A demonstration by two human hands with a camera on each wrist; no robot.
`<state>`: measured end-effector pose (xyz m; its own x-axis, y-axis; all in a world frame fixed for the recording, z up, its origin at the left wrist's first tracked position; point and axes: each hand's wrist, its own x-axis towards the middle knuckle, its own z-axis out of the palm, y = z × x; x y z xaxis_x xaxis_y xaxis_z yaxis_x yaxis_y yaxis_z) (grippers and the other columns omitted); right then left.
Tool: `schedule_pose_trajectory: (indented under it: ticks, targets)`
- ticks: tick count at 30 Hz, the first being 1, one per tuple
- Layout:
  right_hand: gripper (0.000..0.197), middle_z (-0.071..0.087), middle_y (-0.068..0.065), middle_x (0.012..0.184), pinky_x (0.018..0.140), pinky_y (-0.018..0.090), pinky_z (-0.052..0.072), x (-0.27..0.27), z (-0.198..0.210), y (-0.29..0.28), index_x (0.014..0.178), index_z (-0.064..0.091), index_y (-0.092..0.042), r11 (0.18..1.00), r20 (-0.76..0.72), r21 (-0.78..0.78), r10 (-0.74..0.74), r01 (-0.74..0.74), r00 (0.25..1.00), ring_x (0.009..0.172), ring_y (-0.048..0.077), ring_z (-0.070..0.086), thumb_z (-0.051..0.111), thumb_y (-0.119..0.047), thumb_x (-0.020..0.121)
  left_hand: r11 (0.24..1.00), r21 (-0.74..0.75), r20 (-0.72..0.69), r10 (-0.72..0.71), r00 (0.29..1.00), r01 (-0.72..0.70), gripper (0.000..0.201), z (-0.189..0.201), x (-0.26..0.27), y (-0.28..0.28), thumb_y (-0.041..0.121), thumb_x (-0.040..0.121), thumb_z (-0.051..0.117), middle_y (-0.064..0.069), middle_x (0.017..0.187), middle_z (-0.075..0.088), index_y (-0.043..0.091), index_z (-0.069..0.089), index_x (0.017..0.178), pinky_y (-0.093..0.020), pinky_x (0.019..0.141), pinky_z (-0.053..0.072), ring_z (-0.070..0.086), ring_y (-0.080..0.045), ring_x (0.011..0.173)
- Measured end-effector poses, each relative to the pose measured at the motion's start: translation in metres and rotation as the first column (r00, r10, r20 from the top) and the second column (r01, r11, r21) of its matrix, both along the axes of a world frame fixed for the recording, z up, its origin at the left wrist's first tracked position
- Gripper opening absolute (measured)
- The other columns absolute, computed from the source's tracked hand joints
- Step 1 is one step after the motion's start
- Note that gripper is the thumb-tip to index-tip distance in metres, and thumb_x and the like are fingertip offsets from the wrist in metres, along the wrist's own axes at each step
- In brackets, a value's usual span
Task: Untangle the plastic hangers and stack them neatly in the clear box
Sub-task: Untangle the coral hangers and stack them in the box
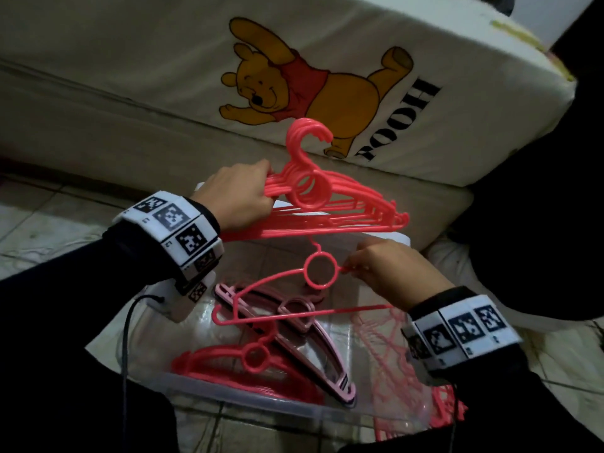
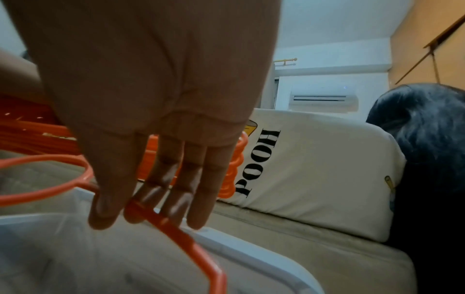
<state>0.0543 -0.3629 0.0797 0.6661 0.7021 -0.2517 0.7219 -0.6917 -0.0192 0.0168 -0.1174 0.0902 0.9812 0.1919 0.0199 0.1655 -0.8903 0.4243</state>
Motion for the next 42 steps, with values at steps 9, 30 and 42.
schedule_pose_trajectory:
  ticks: [9, 30, 42]
  targets:
    - [0.024, 0.062, 0.004, 0.113, 0.073, 0.028, 0.039, 0.007, -0.024, 0.000, 0.111, 0.066, -0.029, 0.999, -0.006, -0.050, -0.016, 0.015, 1.000, 0.107, 0.025, 0.059, 0.054, -0.024, 0.091, 0.995, -0.097, -0.028, -0.012, 1.000, 0.009, 0.022, -0.006, 0.000, -0.010, 0.031, 0.090, 0.056, -0.007, 0.102, 0.063, 0.021, 0.056, 0.109, -0.029, 0.071, 0.032, 0.056, -0.028, 0.091]
    - [0.024, 0.062, 0.006, 0.102, 0.062, 0.036, 0.034, -0.027, -0.050, 0.043, 0.105, 0.064, -0.014, 0.968, 0.189, -0.101, 0.247, -0.231, 0.951, 0.097, 0.029, 0.061, 0.044, -0.014, 0.093, 0.998, 0.005, -0.202, -0.058, 0.978, 0.060, 0.003, -0.015, 0.002, 0.006, 0.029, 0.088, 0.054, 0.000, 0.088, 0.058, 0.028, 0.052, 0.088, -0.031, 0.078, 0.039, 0.051, -0.021, 0.082]
    - [0.022, 0.070, 0.010, 0.086, 0.060, 0.035, 0.052, -0.007, -0.052, 0.010, 0.087, 0.077, -0.014, 0.833, 0.438, 0.497, 0.001, -0.243, 0.899, 0.080, 0.032, 0.066, 0.076, -0.005, 0.067, 0.945, -0.310, -0.102, -0.143, 0.984, 0.105, 0.016, -0.001, 0.006, 0.010, 0.012, 0.086, 0.062, 0.007, 0.078, 0.054, 0.026, 0.054, 0.089, -0.027, 0.068, 0.034, 0.049, -0.010, 0.069]
